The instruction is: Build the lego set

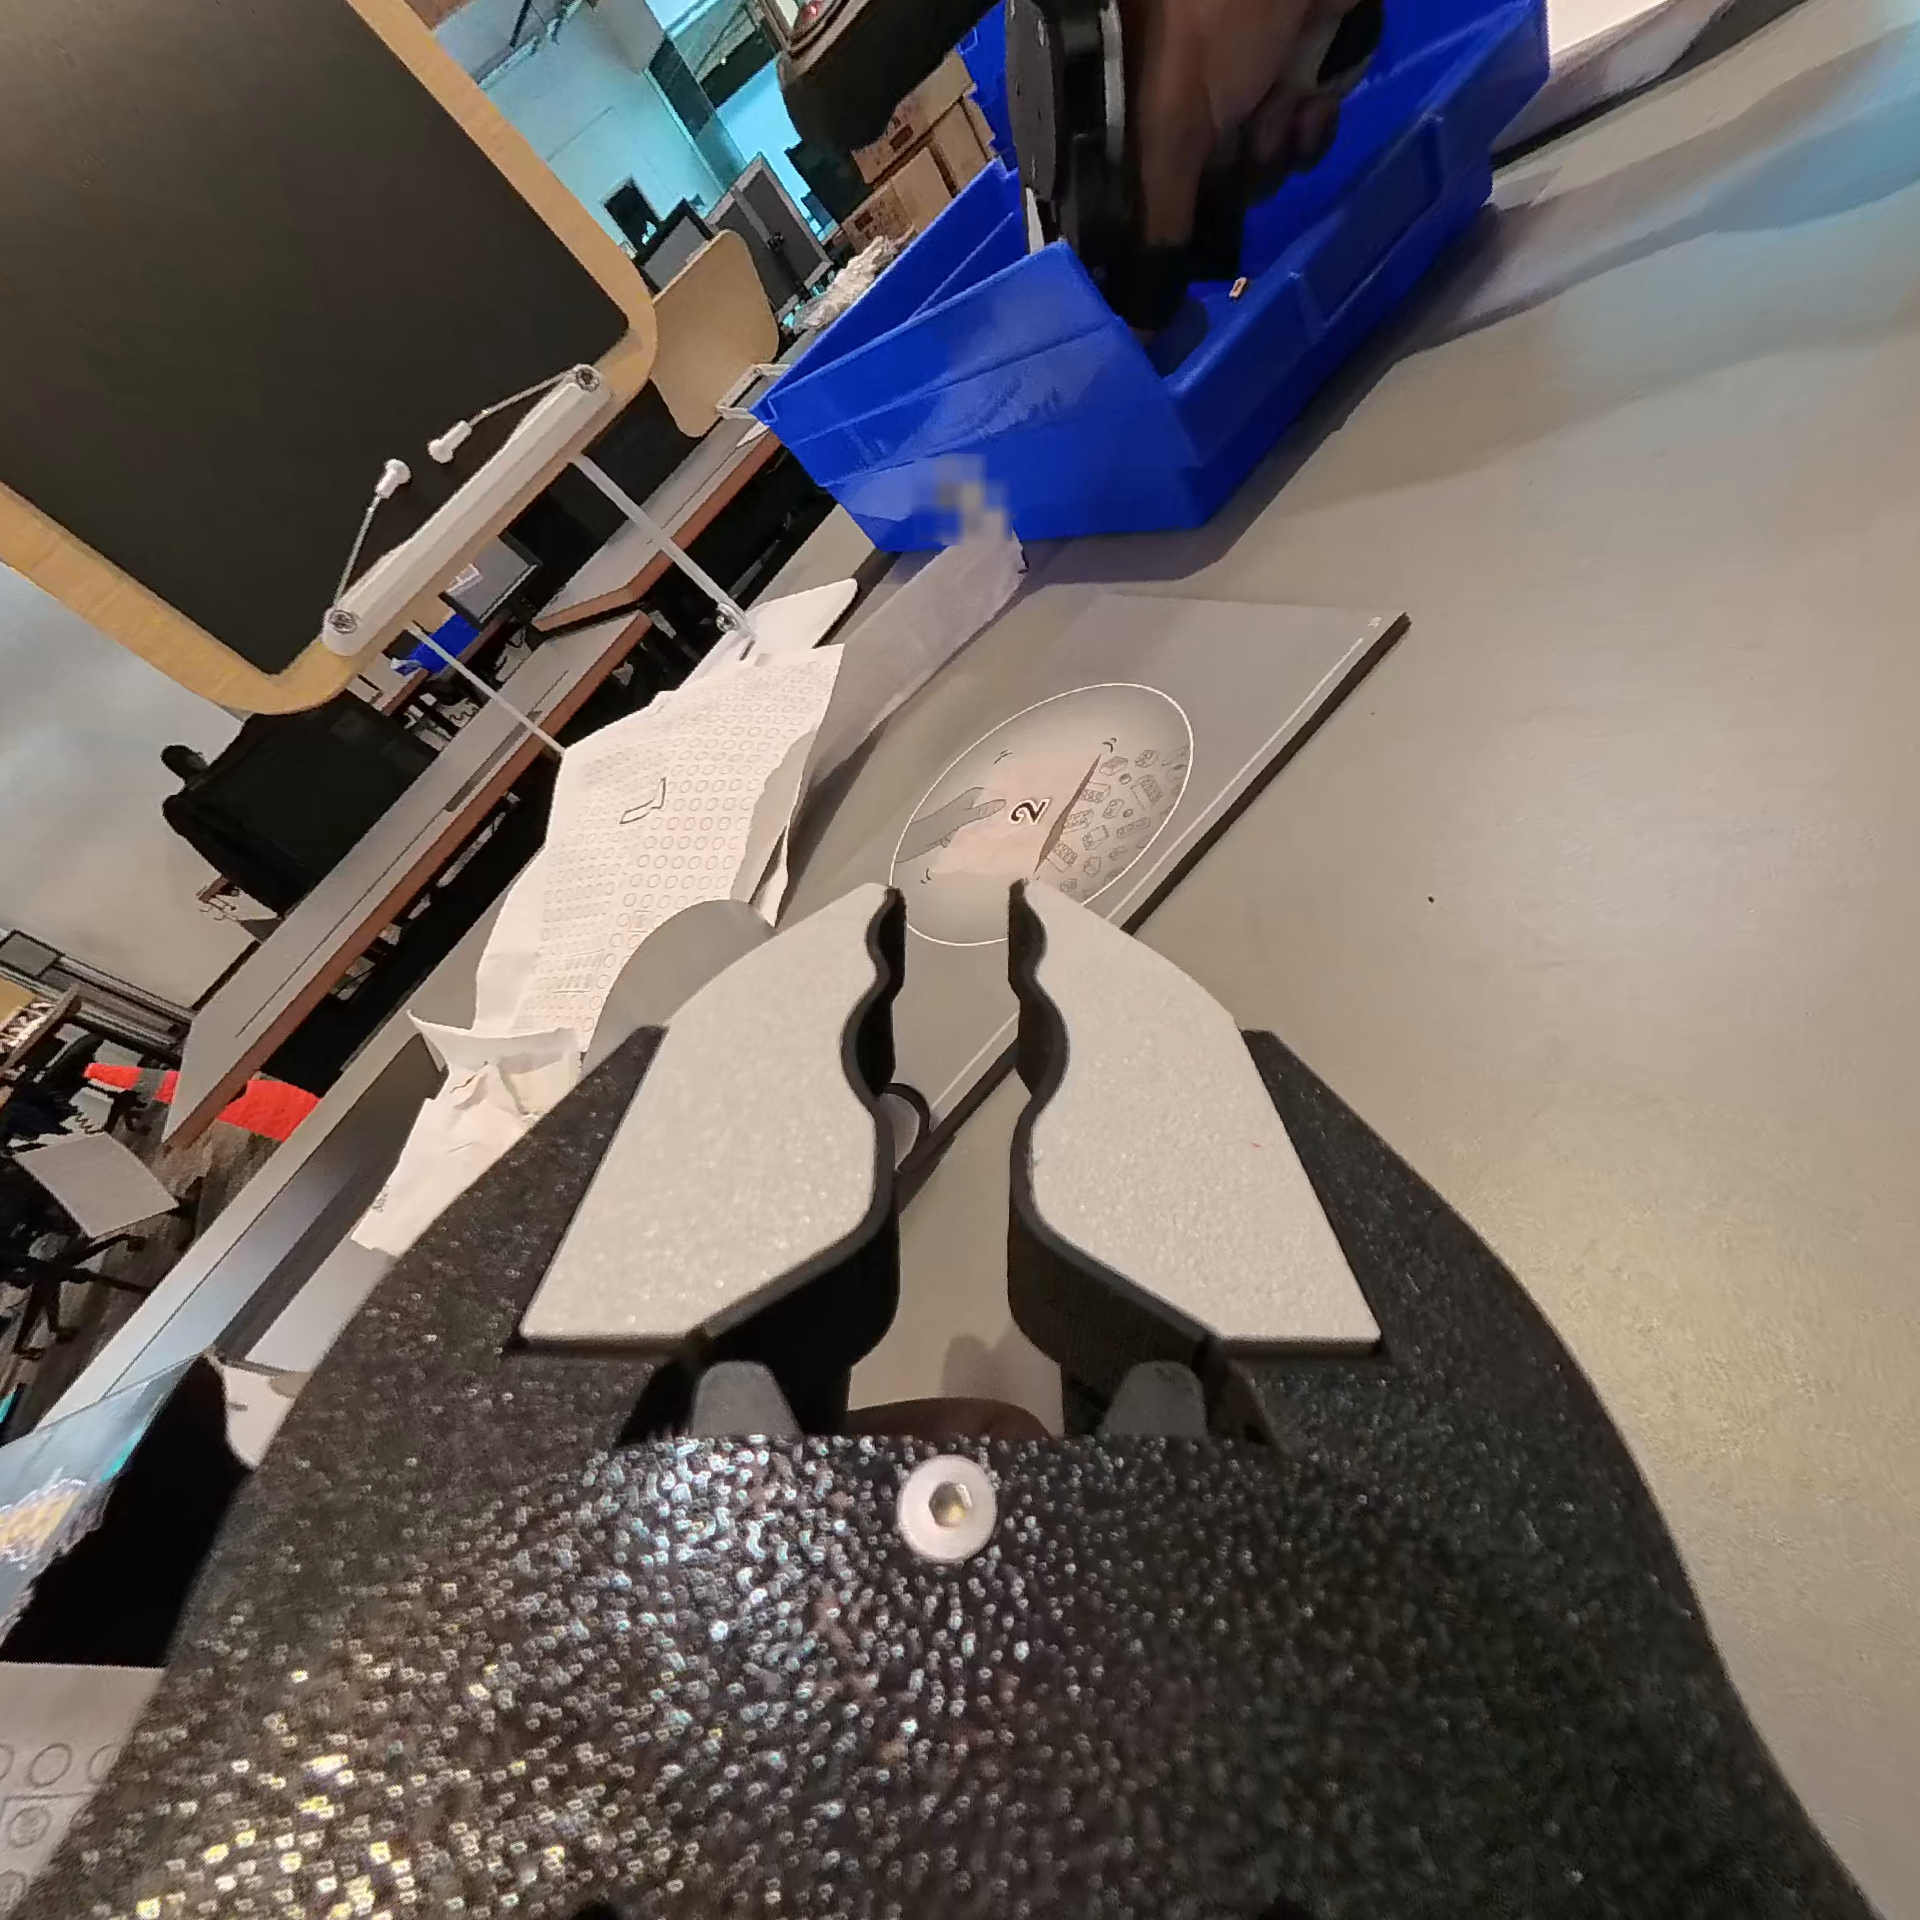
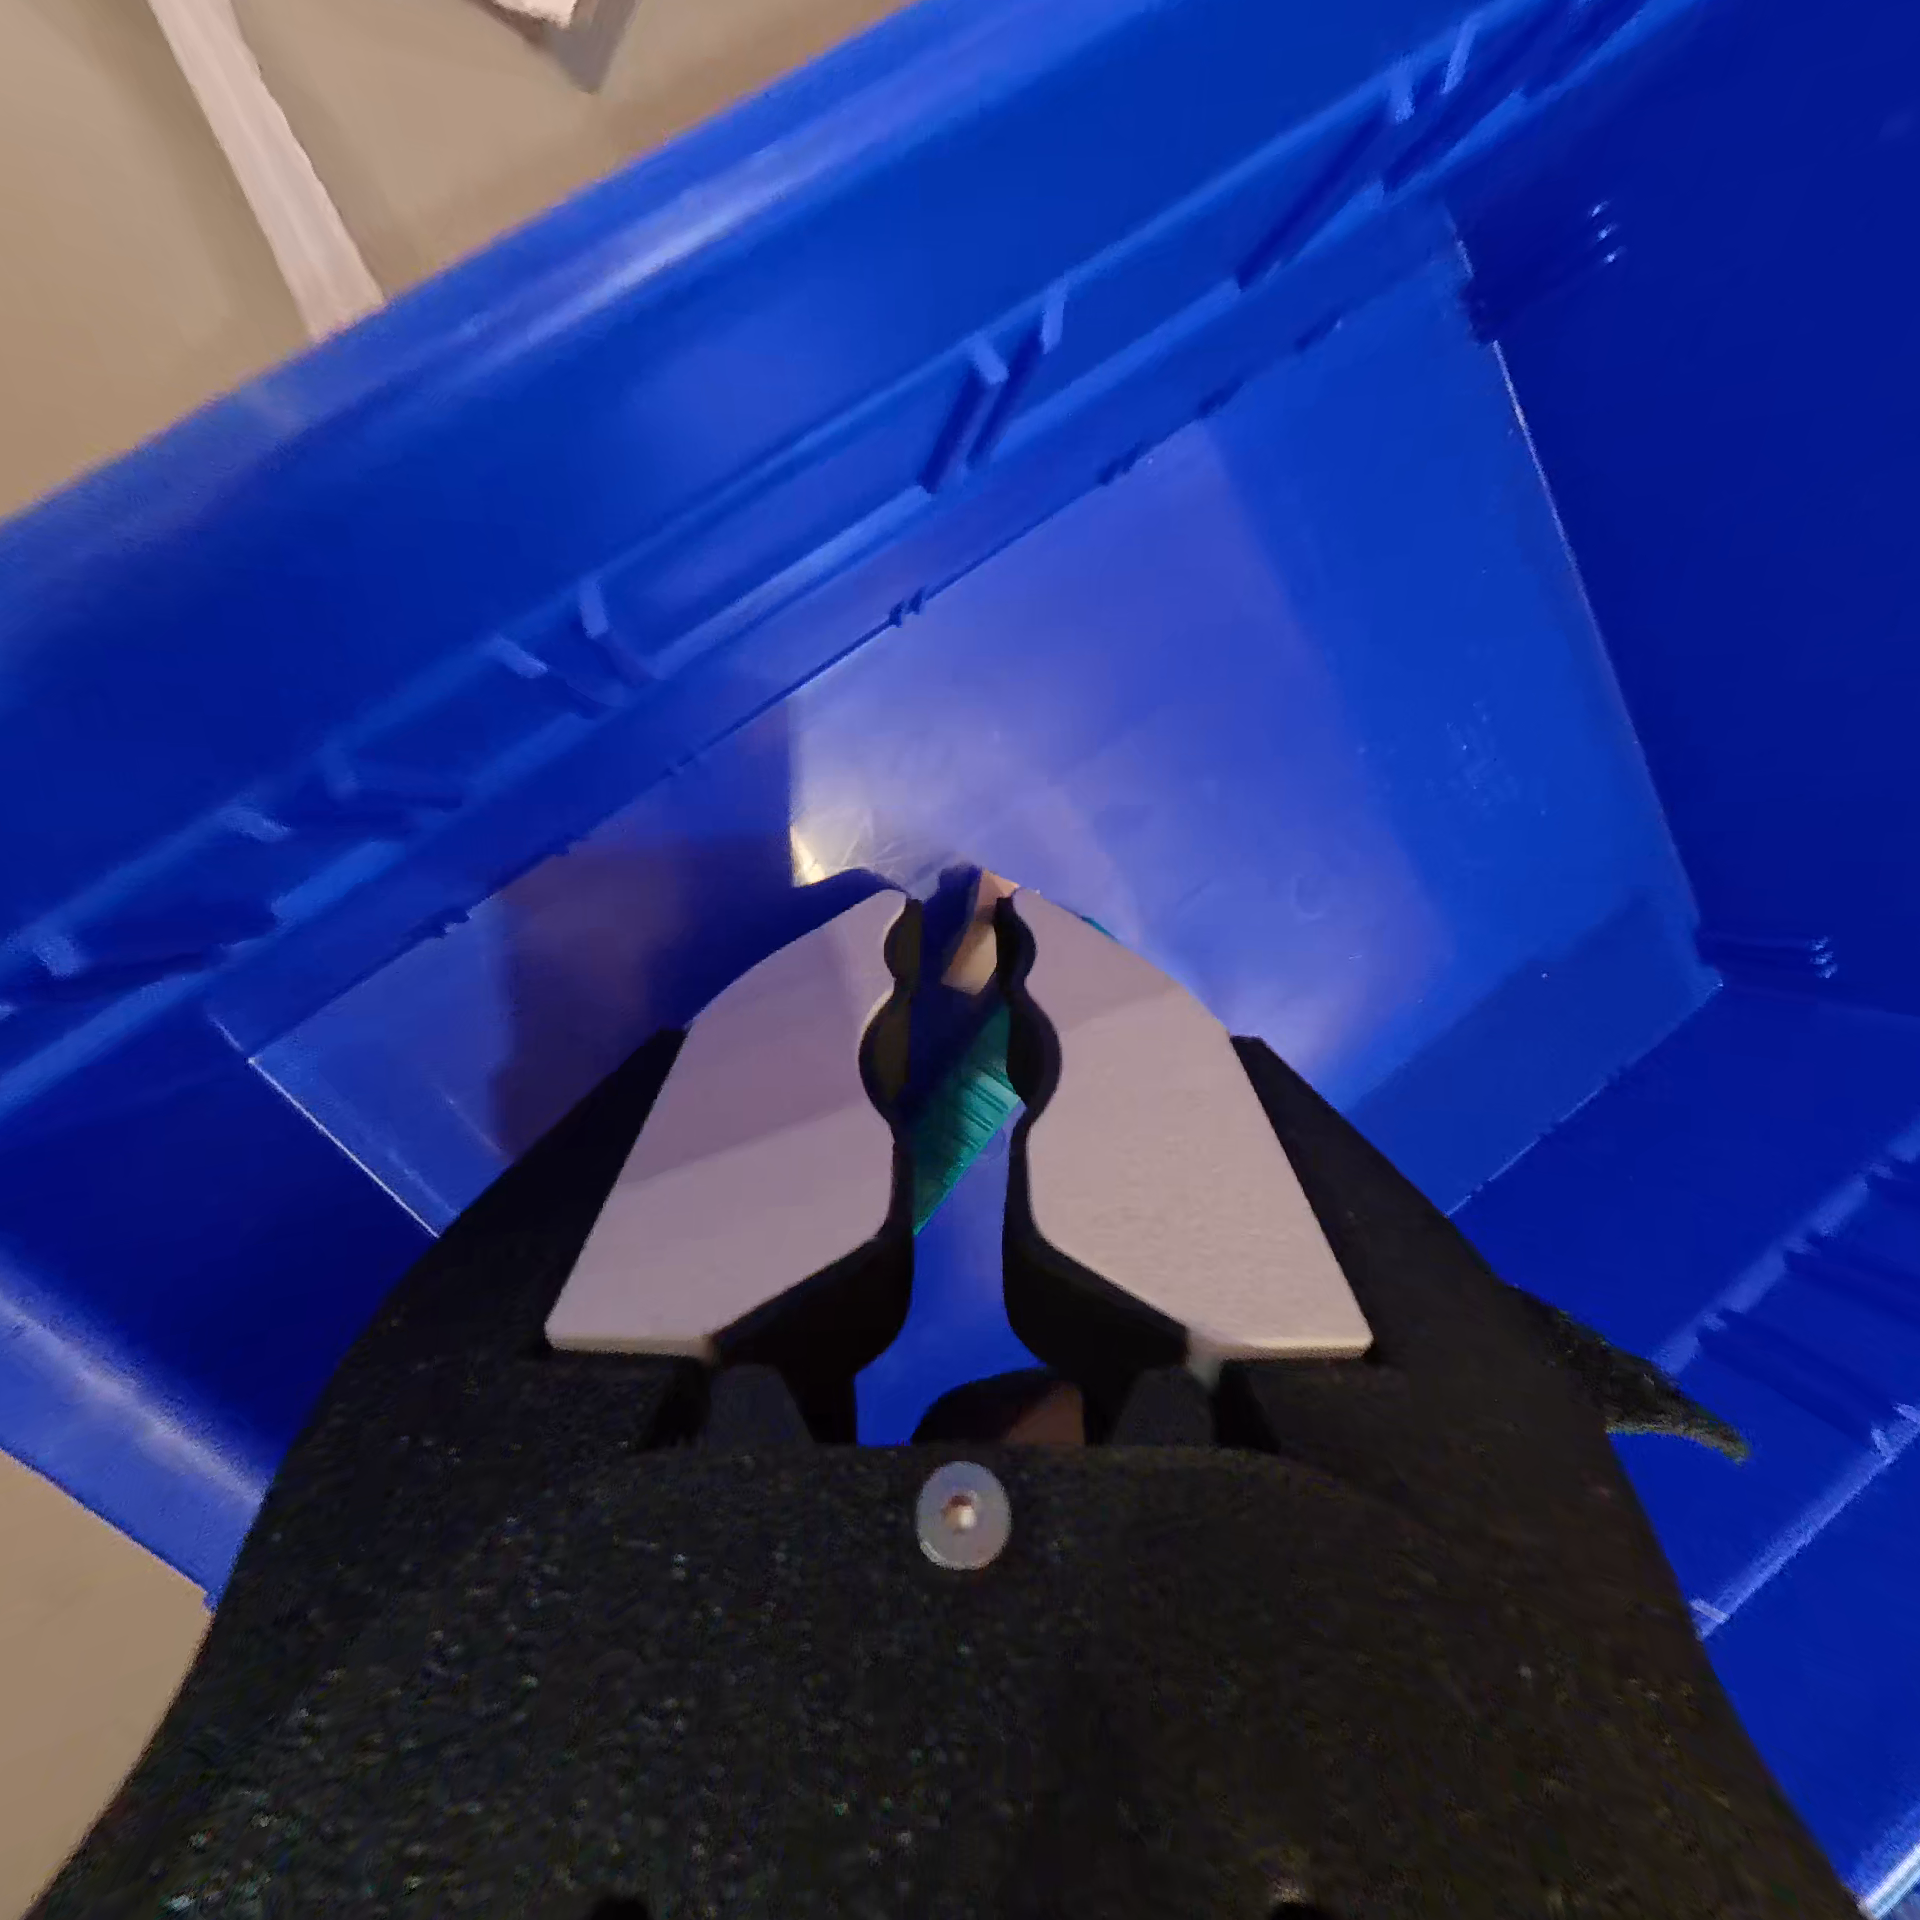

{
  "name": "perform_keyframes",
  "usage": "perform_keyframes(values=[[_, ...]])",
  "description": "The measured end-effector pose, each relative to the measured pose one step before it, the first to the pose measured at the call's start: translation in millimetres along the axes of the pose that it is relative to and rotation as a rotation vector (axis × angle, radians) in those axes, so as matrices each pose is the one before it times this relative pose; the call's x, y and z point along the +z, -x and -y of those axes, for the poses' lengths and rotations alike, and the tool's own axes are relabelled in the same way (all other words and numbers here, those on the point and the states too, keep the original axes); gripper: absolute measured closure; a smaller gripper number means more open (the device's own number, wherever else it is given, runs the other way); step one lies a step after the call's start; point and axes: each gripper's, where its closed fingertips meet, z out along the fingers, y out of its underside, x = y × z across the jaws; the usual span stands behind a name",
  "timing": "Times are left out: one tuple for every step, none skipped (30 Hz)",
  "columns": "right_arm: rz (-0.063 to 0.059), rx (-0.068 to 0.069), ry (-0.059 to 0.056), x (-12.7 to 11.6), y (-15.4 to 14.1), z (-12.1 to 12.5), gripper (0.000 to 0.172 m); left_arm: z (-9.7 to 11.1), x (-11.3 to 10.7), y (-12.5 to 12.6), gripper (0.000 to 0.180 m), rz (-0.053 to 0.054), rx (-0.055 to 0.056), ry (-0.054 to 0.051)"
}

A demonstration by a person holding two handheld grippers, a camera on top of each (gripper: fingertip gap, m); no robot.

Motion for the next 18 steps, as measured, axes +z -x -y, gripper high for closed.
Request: perform_keyframes(values=[[0.0002, 0.0034, 0.0019, -0.09, 0.01, -0.04, 0.156, -0.05, 0.06, -0.52, 0.162, -0.0013, 0.0032, 0.0008], [-0.0058, 0.0032, 0.0049, -0.43, -0.72, -0.42, 0.154, 0.22, -0.01, -0.32, 0.162, -0.0013, 0.0018, -0.0014], [-0.0174, 0.0, 0.0061, -0.8, -2.57, -1.01, 0.152, 0.2, -0.05, -0.04, 0.162, -0.0008, -0.0004, -0.0013], [-0.0213, 0.0036, -0.0019, -1.26, -3.55, -0.28, 0.15, 0.12, -0.15, 0.16, 0.162, 0.0, -0.0019, -0.0011], [-0.0057, 0.0139, -0.0108, -1.4, -2.18, 0.89, 0.15, 0.17, -0.18, 0.31, 0.162, 0.0003, -0.0022, -0.0013], [0.0158, 0.0214, -0.019, -1.11, 0.38, 2.24, 0.15, 0.04, -0.04, 0.09, 0.162, -0.0001, -0.0014, -0.0006], [0.0258, 0.0194, -0.0213, -0.45, 2.1, 2.79, 0.151, 0.02, -0.05, 0.1, 0.162, -0.0001, -0.0002, 0.0], [0.0207, 0.0117, -0.013, 0.63, 2.12, 1.88, 0.152, -0.01, -0.04, -0.17, 0.162, -0.0004, 0.0006, -0.0001], [0.0044, 0.0022, 0.0048, 1.86, 0.72, -0.56, 0.153, 0.11, -0.04, -0.26, 0.162, -0.0009, 0.0007, 0.0], [-0.0097, -0.0101, 0.0225, 2.78, -0.31, -3.32, 0.154, 0.02, -0.08, -0.09, 0.162, -0.0006, 0.0003, -0.0001], [-0.0235, -0.0154, 0.0168, 2.54, -1.46, -2.56, 0.156, 0.07, -0.12, 0.04, 0.162, -0.0001, -0.0005, -0.0004], [-0.0169, -0.0092, 0.0002, 0.55, -0.8, 0.01, 0.157, 0.1, -0.17, 0.15, 0.162, 0.0003, -0.0016, -0.0004], [-0.0013, 0.0048, 0.0004, 0.0, 0.3, 0.34, 0.157, 0.0, -0.12, 0.25, 0.162, 0.0, -0.0023, -0.0006], [0.0012, 0.0067, 0.0013, -0.09, 0.27, 0.11, 0.156, 0.05, -0.19, 0.2, 0.162, 0.0003, -0.002, -0.0005], [0.0026, 0.0058, 0.0003, 0.02, 0.33, 0.03, 0.156, 0.07, 0.0, 0.14, 0.162, -0.0006, -0.0012, -0.0002], [0.0048, 0.0092, -0.0006, -0.09, 0.23, 0.16, 0.155, -0.05, -0.03, -0.11, 0.162, -0.0006, -0.0004, 0.0004], [0.0038, 0.0106, -0.002, 0.14, 0.0, 0.28, 0.153, 0.08, -0.02, -0.06, 0.162, -0.0009, 0.0001, 0.0], [-0.0008, 0.0089, -0.0064, -0.1, -0.68, 0.67, 0.154, 0.16, -0.11, -0.3, 0.162, -0.0009, 0.0006, -0.0003]])
